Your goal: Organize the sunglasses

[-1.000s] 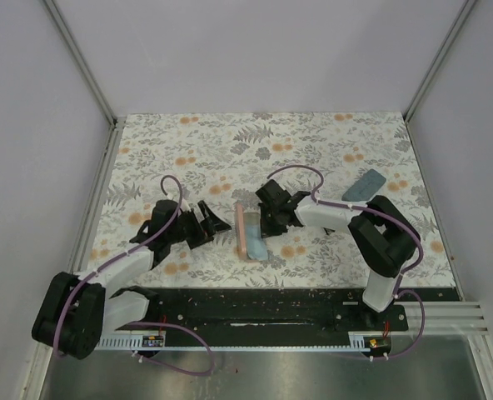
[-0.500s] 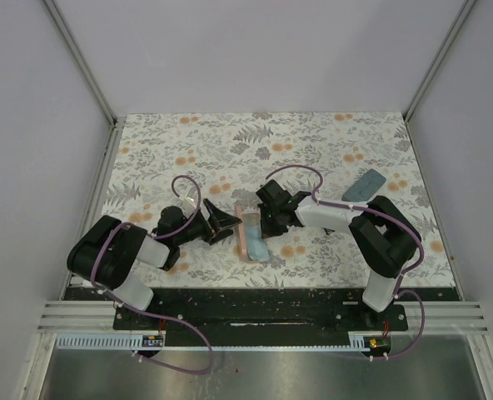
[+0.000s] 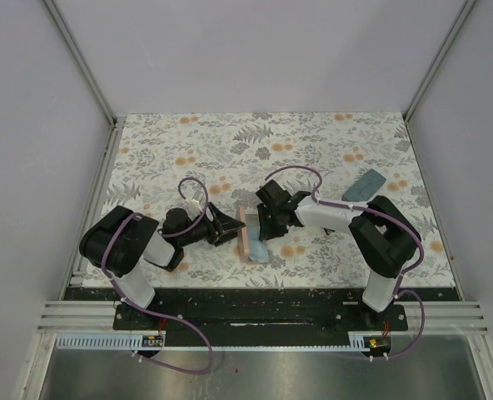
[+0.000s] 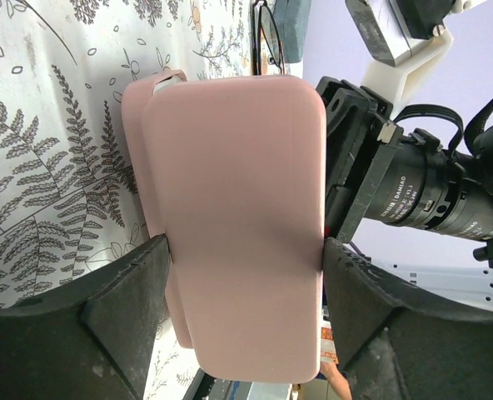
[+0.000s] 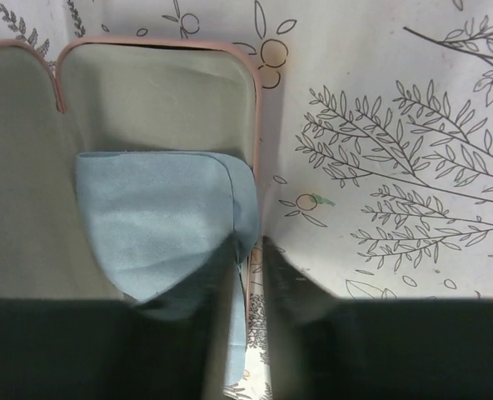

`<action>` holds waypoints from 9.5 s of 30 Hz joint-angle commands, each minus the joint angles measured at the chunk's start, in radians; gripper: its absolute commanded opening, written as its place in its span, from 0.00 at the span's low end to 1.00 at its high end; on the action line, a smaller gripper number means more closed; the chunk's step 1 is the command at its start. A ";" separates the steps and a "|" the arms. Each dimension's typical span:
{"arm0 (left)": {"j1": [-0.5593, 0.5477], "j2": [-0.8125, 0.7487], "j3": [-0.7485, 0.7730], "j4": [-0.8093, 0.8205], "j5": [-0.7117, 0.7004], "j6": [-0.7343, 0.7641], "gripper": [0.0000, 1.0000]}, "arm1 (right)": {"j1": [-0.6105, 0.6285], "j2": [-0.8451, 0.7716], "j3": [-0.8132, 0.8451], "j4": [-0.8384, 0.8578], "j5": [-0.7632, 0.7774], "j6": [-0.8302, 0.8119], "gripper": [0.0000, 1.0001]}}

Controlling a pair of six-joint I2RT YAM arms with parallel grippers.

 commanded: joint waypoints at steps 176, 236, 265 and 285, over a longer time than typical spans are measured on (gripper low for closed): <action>0.016 -0.183 0.137 -0.451 -0.002 0.287 0.51 | -0.260 -0.214 -0.051 0.077 -0.416 -0.003 0.00; 0.011 -0.434 0.242 -0.968 -0.177 0.490 0.57 | -0.044 -0.278 -0.194 0.276 -0.131 0.138 0.66; -0.047 -0.370 0.301 -0.950 -0.149 0.513 0.22 | -0.124 -0.044 -0.274 0.370 -0.228 0.153 0.00; -0.189 -0.198 0.338 -0.880 -0.231 0.527 0.16 | -0.118 -0.143 -0.242 0.252 -0.131 0.101 0.00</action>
